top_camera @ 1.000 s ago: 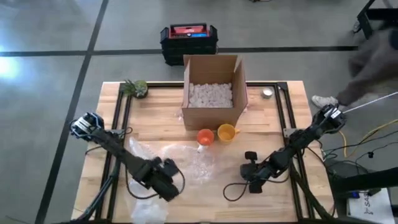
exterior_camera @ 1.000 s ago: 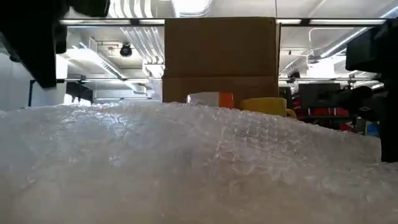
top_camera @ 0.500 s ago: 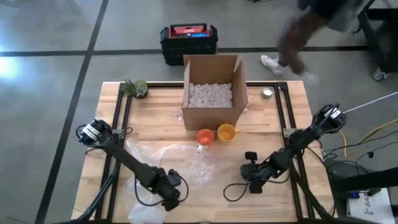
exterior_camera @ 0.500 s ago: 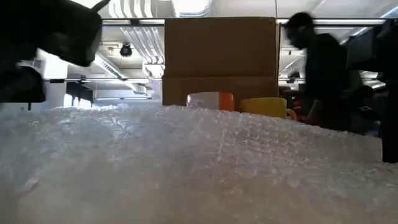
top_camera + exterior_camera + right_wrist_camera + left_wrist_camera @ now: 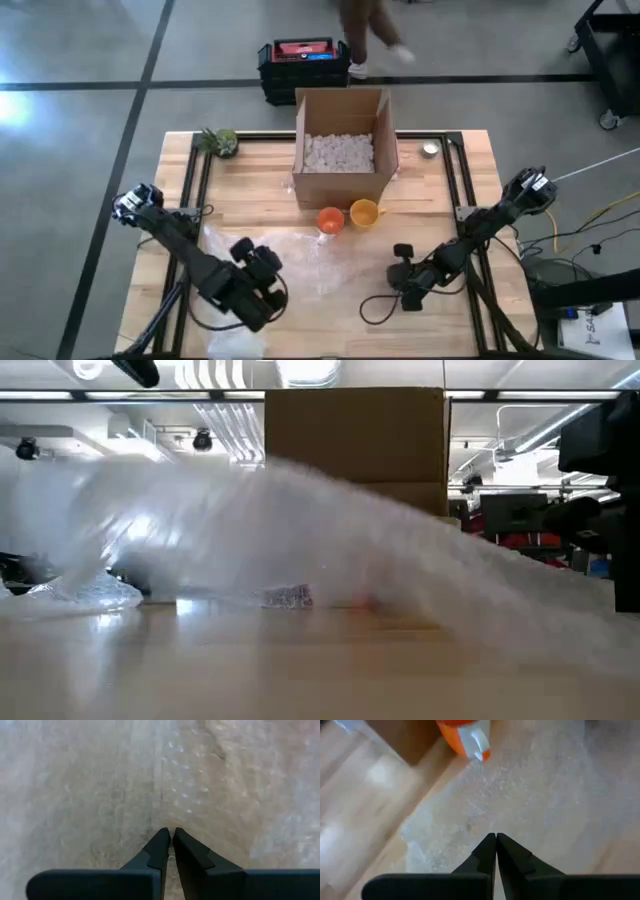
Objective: Wrap mug
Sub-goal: Wrap the yellow mug with the transparent bubble wrap
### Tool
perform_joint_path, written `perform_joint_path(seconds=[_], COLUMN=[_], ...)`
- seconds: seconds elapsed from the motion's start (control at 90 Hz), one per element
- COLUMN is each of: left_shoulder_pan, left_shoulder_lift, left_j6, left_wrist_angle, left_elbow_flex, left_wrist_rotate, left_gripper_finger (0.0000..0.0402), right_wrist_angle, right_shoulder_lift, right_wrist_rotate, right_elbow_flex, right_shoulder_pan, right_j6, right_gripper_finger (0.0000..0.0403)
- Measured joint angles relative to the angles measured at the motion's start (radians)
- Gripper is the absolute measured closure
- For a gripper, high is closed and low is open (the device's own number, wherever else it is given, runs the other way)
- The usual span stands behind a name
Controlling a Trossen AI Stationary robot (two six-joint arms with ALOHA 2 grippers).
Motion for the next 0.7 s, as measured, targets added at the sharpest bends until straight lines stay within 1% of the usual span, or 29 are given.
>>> perform_joint_path(seconds=[0.122, 0.244, 0.278, 0.4, 0.456, 0.6, 0.656, 0.7], left_shoulder_pan=[-0.003, -0.002, -0.002, -0.002, 0.003, 0.014, 0.017, 0.017], left_shoulder_lift=[0.013, 0.019, 0.019, 0.025, 0.028, 0.034, 0.038, 0.042], left_j6=[-0.004, -0.009, -0.012, -0.031, -0.032, -0.033, -0.020, -0.014], left_wrist_angle=[0.136, 0.372, 0.441, 0.627, 0.704, 0.840, 0.856, 0.845], left_elbow_flex=[-0.069, -0.204, -0.242, -0.366, -0.407, -0.476, -0.486, -0.488], left_wrist_rotate=[0.163, 0.331, 0.352, 0.357, 0.396, 0.526, 0.566, 0.570], left_gripper_finger=[0.0402, 0.0402, 0.0402, 0.0402, 0.0402, 0.0402, 0.0402, 0.0402], right_wrist_angle=[0.001, 0.003, 0.003, 0.004, 0.004, 0.004, 0.004, 0.004], right_shoulder_lift=[0.000, 0.000, 0.000, 0.000, 0.000, 0.000, 0.000, 0.000], right_wrist_rotate=[0.003, 0.002, 0.002, 0.001, 0.001, 0.001, 0.007, 0.018], right_elbow_flex=[0.000, 0.000, 0.000, 0.000, 0.000, 0.000, 0.000, 0.000], right_shoulder_pan=[0.004, 0.005, 0.005, 0.005, 0.005, 0.005, 0.005, 0.005], right_j6=[0.011, 0.011, 0.011, 0.010, 0.010, 0.009, 0.009, 0.009], right_gripper_finger=[0.0384, 0.0384, 0.0384, 0.0384, 0.0384, 0.0384, 0.0384, 0.0384])
